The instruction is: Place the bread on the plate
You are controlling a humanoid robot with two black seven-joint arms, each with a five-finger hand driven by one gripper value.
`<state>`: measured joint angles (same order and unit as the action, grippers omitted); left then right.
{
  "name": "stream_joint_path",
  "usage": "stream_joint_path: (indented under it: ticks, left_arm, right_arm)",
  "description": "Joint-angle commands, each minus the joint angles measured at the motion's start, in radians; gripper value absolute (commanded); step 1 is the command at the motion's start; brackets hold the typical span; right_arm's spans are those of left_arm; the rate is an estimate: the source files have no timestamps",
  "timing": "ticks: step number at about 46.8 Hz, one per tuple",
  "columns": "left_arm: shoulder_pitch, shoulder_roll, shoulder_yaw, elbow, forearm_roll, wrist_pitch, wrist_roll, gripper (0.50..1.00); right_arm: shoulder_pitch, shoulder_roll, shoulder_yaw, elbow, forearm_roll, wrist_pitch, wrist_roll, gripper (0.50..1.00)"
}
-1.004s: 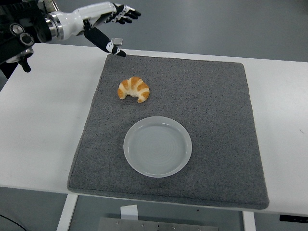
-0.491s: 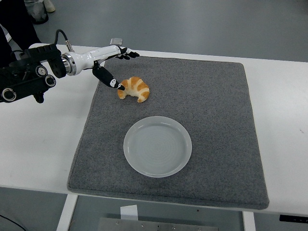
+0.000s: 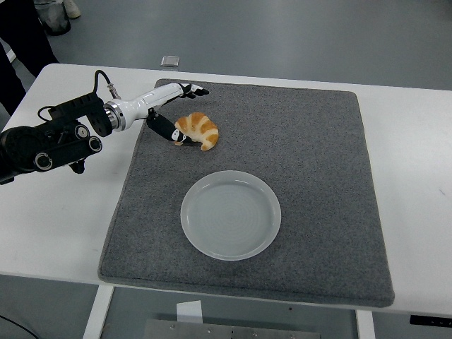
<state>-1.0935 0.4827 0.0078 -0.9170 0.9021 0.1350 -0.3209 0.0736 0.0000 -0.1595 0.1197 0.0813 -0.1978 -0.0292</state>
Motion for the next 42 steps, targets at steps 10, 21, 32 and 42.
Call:
stream_joint_path:
  ticks: [10,21,32,42]
  left_arm:
    - [0.023,-0.073,0.000,0.112,-0.002,0.003,-0.033,0.971]
    - [0.035,-0.107,0.000,0.148,-0.003,0.015,-0.044,0.964]
    - [0.049,-0.137,-0.002,0.178,-0.008,0.021,-0.046,0.958]
    - [0.076,-0.177,0.000,0.247,-0.006,0.046,-0.079,0.943]
  right_arm:
    - [0.000,0.000,0.000,0.000,0.000,0.000,0.000,0.952]
    - [0.000,0.000,0.000,0.000,0.000,0.000,0.000,0.952]
    - [-0.001,0.000,0.000,0.000,0.000,-0.002,0.000,0.952]
    - [-0.003,0.000,0.000,0.000,0.000,-0.002,0.000,0.952]
